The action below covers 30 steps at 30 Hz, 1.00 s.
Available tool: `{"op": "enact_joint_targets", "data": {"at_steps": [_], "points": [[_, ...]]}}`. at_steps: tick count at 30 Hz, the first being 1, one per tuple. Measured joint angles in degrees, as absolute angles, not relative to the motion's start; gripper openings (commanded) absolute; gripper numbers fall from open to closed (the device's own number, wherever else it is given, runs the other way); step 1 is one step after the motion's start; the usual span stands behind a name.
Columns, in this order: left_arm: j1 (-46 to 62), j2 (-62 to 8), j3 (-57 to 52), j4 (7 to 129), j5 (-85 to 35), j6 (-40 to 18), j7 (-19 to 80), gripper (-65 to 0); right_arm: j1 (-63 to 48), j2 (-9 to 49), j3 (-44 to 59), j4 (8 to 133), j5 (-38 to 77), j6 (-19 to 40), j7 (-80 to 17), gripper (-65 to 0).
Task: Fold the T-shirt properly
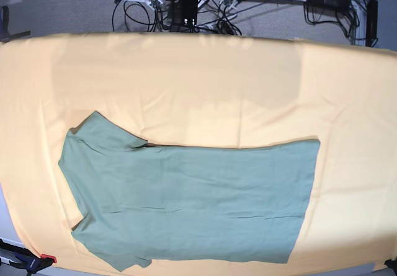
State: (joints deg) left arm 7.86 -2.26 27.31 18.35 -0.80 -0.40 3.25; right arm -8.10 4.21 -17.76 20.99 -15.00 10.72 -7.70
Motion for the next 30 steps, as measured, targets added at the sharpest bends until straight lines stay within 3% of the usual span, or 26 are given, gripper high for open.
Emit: {"op": "enact_joint_targets", "data": {"at_steps": [7,18,22,30], "points": [[16.5,-4.1,27.3,28.5,-0.9,-0.7,7.7,-65.0,-19.2,9.8,-17.7,32.0,-14.9,12.9,-10.2,-65.0],[34.7,-16.0,27.1,57.1,-2.0,-0.4,10.3,-65.0,-42.2,21.2,-17.7,64.5,-4.5,16.2,-10.6,-65.0],[39.7,-19.9,27.1,67.4,-3.5,4.1,16.1,-65.0,-49.3,24.1,-17.7,75.4,-4.5,16.1,-11.1,-65.0],[50.6,-28.2,22.5,89.6,-1.5,3.9,21.6,-65.0,-61.6,28.3,-17.5,98.3,-4.7,7.8,-19.6,-65.0]]}}
